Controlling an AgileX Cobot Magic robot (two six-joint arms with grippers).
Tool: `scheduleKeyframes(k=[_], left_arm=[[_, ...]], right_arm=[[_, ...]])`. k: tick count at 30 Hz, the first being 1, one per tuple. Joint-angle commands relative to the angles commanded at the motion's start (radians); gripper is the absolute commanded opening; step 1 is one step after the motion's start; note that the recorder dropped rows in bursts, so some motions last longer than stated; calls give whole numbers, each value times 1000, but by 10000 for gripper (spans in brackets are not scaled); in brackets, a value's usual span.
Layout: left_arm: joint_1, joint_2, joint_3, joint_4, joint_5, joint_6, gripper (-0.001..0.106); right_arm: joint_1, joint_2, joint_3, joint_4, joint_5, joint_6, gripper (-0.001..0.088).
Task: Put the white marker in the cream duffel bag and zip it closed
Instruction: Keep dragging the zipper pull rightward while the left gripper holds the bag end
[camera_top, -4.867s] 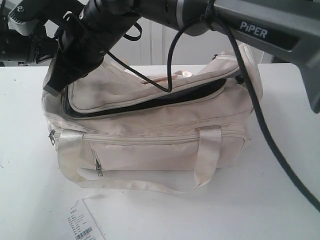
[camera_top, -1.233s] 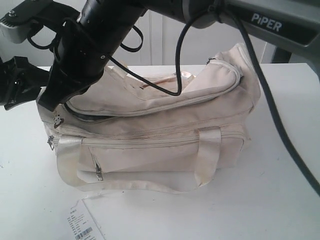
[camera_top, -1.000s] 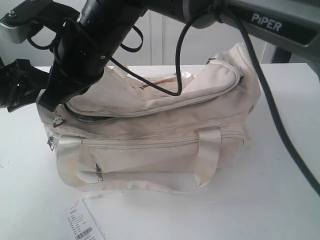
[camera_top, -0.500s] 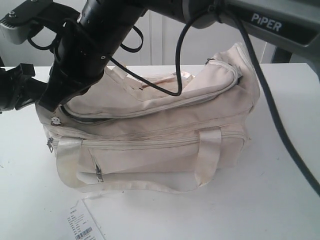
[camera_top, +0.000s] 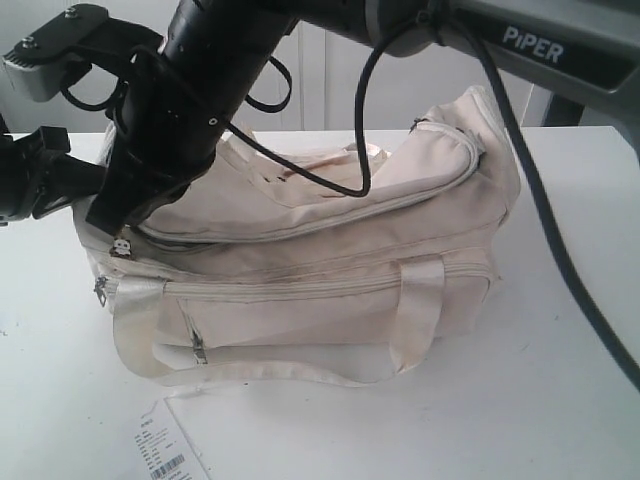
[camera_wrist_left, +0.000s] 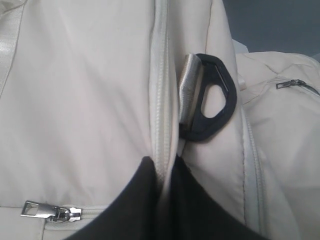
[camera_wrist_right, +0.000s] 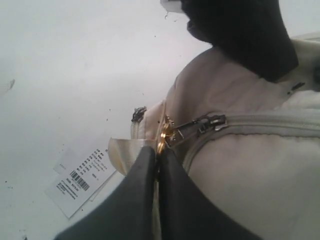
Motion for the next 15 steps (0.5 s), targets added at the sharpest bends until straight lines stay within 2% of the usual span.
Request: scheduleKeyframes(k=[5, 15], left_arm=[[0, 0, 0, -14, 2, 0, 0], [0, 0, 0, -16, 2, 0, 0]], right_arm=[[15, 0, 2, 22, 0, 0, 0], [17, 0, 2, -17, 0, 36, 0]])
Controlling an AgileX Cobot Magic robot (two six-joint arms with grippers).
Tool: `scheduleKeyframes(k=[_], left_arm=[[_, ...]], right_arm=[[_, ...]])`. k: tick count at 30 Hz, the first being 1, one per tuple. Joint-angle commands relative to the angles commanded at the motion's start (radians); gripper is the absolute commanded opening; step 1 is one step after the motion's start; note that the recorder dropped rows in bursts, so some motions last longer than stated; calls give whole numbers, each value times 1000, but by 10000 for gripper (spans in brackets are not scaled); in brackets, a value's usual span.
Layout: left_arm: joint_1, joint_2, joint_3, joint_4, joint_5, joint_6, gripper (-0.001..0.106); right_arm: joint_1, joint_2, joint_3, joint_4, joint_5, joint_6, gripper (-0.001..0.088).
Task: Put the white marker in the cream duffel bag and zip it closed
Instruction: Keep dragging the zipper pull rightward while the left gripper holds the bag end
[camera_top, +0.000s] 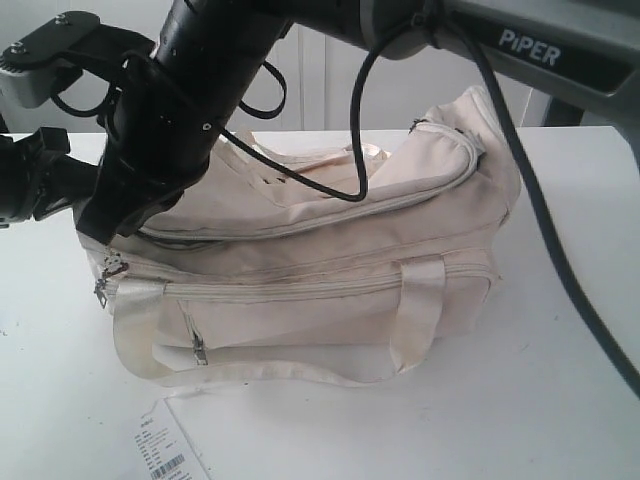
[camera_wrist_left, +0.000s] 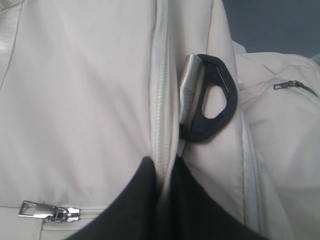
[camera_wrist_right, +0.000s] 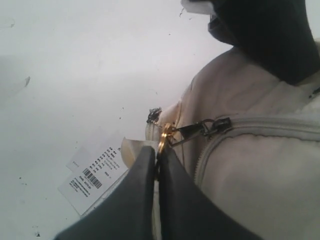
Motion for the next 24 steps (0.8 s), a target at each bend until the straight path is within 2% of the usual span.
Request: scheduleKeyframes(k=[5, 11, 24], left_arm=[[0, 0, 0, -5, 0, 0, 0], [0, 0, 0, -5, 0, 0, 0], [0, 0, 0, -12, 0, 0, 0]], right_arm=[[0, 0, 4, 0, 0, 34, 0], [0, 0, 59, -5, 0, 62, 0], [0, -21, 59, -44, 0, 100, 0]])
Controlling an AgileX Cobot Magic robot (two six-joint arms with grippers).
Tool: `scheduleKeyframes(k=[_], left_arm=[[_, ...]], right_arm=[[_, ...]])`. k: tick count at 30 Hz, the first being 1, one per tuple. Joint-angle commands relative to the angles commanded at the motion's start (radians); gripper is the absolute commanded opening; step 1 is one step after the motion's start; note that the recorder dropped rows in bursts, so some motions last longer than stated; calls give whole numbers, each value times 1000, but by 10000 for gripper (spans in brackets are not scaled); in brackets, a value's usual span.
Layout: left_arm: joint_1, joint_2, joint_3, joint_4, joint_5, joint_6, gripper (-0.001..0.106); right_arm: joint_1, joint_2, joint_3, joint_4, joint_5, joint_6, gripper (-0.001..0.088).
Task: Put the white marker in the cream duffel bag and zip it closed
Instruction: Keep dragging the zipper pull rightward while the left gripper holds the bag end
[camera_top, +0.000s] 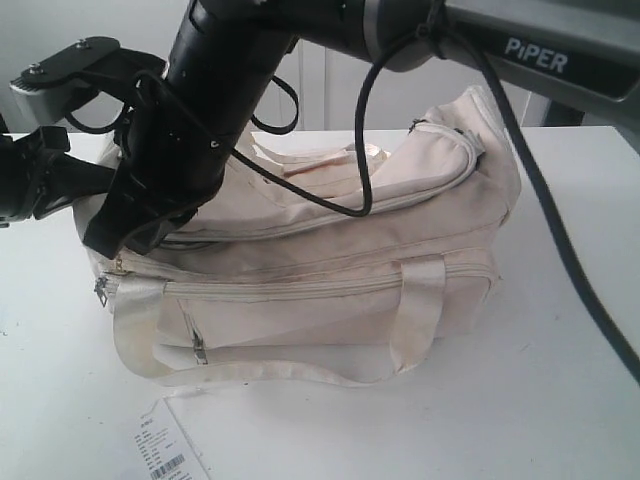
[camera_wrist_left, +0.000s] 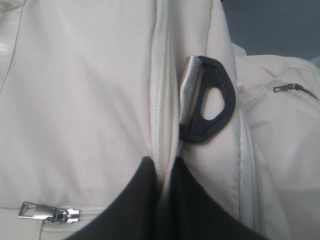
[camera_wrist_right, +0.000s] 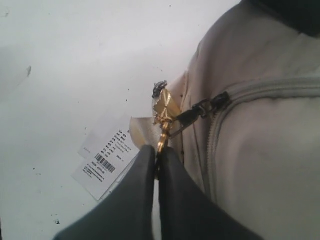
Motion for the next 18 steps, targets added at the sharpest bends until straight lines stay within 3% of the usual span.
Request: scheduleKeyframes(k=[18], left_arm=[[0, 0, 0, -2, 0, 0, 0]], right_arm=[[0, -51, 68, -74, 0, 41, 0]])
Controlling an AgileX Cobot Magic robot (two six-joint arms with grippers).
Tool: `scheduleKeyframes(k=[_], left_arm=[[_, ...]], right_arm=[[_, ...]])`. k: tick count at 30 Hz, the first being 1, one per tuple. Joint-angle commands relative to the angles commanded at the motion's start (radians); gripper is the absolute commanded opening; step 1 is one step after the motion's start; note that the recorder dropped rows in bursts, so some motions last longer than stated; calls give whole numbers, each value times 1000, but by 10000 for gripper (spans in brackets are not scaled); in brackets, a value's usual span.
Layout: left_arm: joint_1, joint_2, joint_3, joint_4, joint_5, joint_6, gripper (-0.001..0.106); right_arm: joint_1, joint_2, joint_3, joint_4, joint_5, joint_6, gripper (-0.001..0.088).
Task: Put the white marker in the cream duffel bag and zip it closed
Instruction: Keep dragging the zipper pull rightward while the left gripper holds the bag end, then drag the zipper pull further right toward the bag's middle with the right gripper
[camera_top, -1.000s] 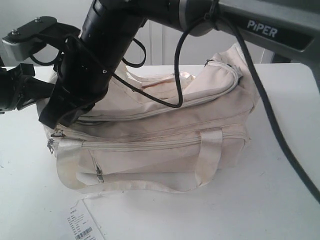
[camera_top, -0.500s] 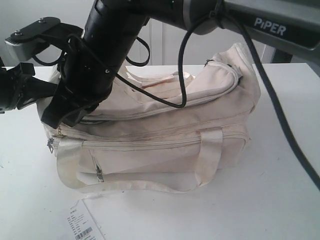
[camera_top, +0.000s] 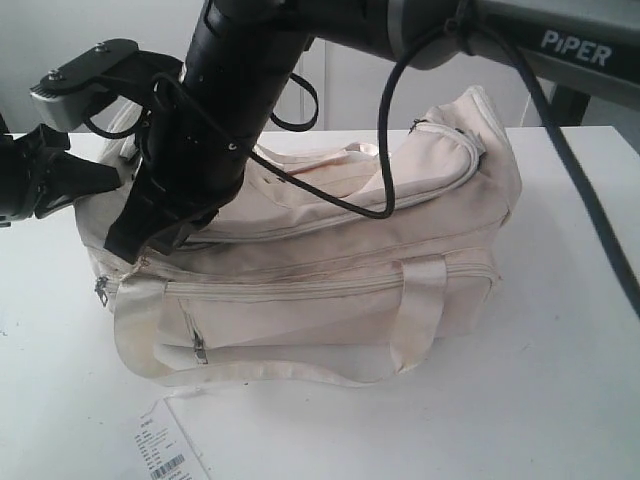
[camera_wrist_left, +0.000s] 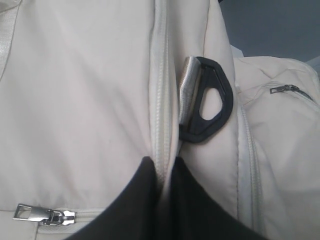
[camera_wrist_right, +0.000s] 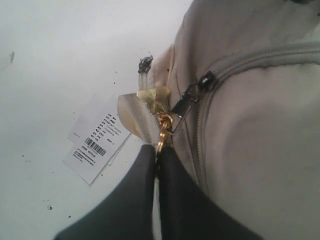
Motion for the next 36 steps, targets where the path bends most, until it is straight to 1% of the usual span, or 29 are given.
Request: scheduleKeyframes(k=[7, 14, 26, 31, 36], left_arm=[[2, 0, 0, -4, 0, 0, 0], [2, 0, 0, -10, 0, 0, 0], [2, 0, 0, -10, 3, 0, 0], [2, 0, 0, -10, 3, 0, 0], [2, 0, 0, -10, 3, 0, 0]], right_arm=[[0, -17, 4, 7, 0, 22, 0], [0, -51, 70, -5, 0, 22, 0], [0, -51, 70, -22, 0, 24, 0], [0, -51, 70, -58, 0, 51, 0], [0, -51, 72, -63, 0, 60, 0]])
